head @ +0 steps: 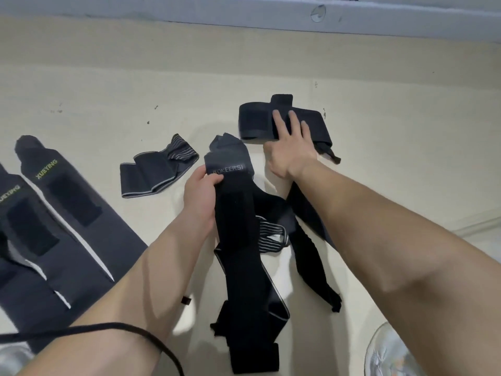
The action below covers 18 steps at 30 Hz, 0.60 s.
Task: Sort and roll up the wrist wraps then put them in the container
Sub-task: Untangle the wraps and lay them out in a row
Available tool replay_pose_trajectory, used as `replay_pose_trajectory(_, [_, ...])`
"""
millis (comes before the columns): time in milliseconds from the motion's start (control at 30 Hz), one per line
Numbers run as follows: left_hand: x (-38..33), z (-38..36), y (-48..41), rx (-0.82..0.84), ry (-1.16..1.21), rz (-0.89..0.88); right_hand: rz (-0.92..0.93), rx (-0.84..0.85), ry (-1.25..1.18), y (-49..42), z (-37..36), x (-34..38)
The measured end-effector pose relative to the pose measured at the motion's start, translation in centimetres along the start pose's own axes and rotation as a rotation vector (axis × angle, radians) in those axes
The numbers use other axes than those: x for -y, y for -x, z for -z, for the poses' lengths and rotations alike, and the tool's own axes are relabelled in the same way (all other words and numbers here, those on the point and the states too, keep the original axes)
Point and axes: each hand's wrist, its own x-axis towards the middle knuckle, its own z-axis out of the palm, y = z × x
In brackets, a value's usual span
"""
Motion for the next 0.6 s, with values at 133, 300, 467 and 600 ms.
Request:
replay_pose_trajectory(133, [0.5, 0.8, -0.1, 0.017, 0.035, -0.002, 0.010, -0.200, -0.274, 0.3, 1.4, -0.3])
replay_pose_trajectory(300, [-0.4, 1.8, 2.3, -0.004, -0.007, 0.054, -0.117, -0.275, -0.898, 5.1, 6.4, -1.8])
replay_pose_trajectory(467, [-1.6, 2.1, 6.5, -0.126, -0.233, -0.012, -0.097, -0.198, -1.300, 9.8, 9.9, -3.6])
replay_pose_trajectory(600, [-1.1, 2.5, 8.9, -0.075, -0.312, -0.088, -0.476, -0.163, -1.465, 10.7, 7.0, -5.2])
